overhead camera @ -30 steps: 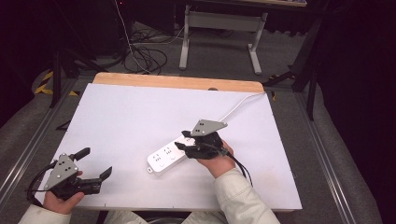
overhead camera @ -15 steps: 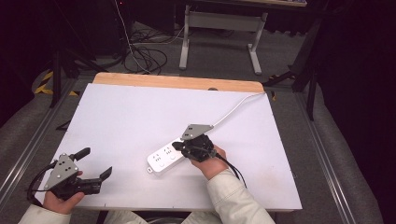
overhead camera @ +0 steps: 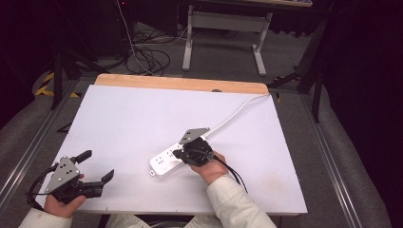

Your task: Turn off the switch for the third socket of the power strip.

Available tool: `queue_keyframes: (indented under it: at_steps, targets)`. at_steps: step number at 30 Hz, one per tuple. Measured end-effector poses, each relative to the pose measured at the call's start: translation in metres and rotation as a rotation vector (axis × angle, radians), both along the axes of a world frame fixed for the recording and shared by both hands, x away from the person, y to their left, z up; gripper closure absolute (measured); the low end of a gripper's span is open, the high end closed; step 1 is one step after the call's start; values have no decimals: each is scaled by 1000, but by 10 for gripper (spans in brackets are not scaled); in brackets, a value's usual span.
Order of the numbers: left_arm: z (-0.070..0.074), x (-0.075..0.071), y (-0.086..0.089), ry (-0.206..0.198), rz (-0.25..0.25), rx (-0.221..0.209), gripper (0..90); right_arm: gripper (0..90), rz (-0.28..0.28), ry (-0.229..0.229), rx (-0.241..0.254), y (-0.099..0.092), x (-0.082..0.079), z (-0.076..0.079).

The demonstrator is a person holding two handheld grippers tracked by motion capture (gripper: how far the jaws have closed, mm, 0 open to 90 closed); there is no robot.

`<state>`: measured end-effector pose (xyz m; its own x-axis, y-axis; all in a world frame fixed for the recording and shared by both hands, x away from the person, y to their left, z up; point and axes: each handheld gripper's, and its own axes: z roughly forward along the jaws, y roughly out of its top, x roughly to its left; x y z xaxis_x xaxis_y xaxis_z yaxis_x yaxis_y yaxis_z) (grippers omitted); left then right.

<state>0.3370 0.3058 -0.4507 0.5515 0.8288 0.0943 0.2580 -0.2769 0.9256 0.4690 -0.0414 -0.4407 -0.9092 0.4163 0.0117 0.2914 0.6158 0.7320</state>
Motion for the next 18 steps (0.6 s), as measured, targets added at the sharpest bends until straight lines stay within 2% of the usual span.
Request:
queue_keyframes:
  at_steps: [18]
  targets:
    - [0,0,0,-1,1,3,61,898,11,18,-65,8,0,-11]
